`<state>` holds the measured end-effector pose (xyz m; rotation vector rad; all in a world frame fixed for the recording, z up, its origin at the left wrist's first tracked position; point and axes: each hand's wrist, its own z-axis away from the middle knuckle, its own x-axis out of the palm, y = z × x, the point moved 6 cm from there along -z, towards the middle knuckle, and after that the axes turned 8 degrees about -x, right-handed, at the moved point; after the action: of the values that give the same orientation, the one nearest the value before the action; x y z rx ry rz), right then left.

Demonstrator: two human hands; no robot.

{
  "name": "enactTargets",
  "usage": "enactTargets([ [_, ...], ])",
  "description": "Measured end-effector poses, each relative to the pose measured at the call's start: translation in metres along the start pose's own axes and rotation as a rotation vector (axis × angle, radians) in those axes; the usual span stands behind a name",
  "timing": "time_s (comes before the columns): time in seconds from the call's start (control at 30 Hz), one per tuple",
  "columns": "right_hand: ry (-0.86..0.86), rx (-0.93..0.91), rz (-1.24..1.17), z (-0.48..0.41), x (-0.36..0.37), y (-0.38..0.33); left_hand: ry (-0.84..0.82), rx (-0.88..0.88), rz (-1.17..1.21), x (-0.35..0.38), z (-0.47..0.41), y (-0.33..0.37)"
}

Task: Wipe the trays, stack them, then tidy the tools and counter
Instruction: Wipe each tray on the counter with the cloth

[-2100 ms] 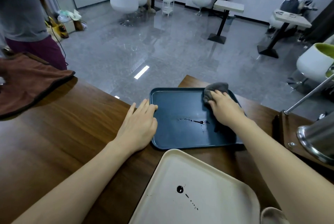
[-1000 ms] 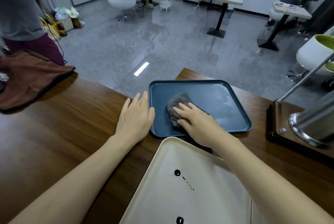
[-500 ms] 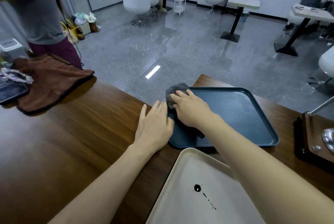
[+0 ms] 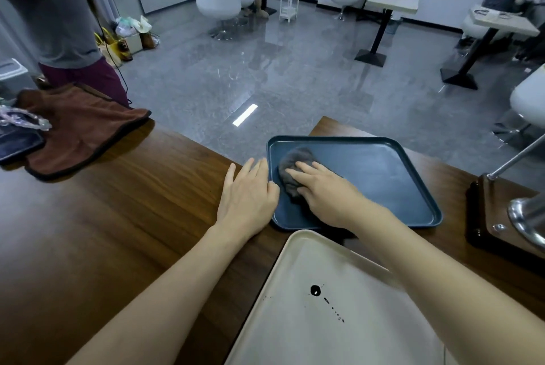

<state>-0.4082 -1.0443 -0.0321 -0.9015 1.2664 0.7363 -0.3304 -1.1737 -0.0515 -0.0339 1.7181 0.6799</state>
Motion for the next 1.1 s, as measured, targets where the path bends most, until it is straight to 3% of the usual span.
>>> enactTargets([
  [0.27,-0.077,0.346,-0.041,0.079,-0.011,0.063,-0.009,0.020,-0.042,-0.002,0.002,0.005],
  [0.5,-0.048,0.093,-0.095,0.030,0.004,-0.015,-0.042,0.035,-0.106,0.001,0.000,0.005],
  [0.6,-0.098,0.051,-0.056,0.037,-0.001,-0.017,-0.047,0.031,-0.103,0.000,-0.001,0.003],
  [0.73,-0.047,0.238,-0.208,0.080,-0.007,0.032,-0.067,0.004,-0.069,0.000,-0.002,0.003],
  [0.87,-0.026,0.444,-0.168,0.121,-0.014,0.080,-0.107,-0.038,-0.029,-0.002,-0.008,0.006],
  [1.1,-0.020,0.458,-0.091,0.113,-0.016,0.065,-0.078,-0.098,-0.076,0.013,-0.007,0.027],
])
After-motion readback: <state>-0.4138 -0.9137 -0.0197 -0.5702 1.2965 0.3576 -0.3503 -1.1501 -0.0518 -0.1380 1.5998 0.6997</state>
